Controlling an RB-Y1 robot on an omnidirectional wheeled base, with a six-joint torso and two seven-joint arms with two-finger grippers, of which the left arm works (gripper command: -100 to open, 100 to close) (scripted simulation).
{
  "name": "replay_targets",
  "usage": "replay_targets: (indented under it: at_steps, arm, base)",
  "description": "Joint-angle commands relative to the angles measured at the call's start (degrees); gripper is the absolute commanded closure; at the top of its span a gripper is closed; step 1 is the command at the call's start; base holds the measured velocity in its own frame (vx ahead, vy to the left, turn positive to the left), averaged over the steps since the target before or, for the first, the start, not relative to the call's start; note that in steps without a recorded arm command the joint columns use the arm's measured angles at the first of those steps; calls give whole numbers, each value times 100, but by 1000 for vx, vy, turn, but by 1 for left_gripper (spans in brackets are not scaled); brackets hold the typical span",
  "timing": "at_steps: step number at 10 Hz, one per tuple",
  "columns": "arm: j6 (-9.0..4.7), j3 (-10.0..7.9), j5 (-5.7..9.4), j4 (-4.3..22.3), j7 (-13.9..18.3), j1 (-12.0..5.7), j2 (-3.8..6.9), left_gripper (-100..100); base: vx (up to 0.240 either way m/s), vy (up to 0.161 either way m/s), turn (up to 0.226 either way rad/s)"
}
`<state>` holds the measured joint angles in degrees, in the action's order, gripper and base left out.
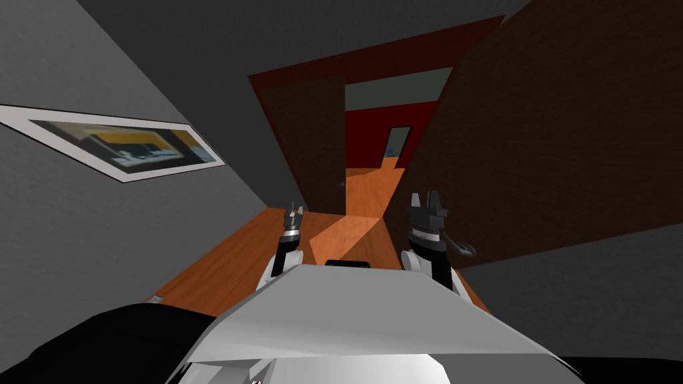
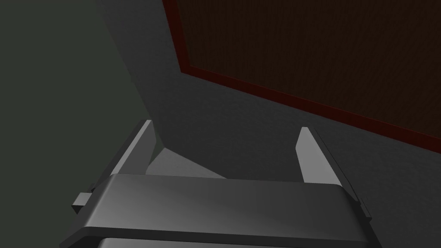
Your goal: Pull the door open
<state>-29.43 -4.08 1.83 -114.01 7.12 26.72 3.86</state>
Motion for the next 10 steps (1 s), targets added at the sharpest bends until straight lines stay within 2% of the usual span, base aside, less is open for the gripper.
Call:
replay_targets:
  at_steps: [1,10]
  arm:
    - [-83,-11,13,229,24,-62,51,-100]
    - [-408,-12,60,1406,115,-370,280,-100]
  base:
    - [88,-30,-49]
    - [104,-32,-53]
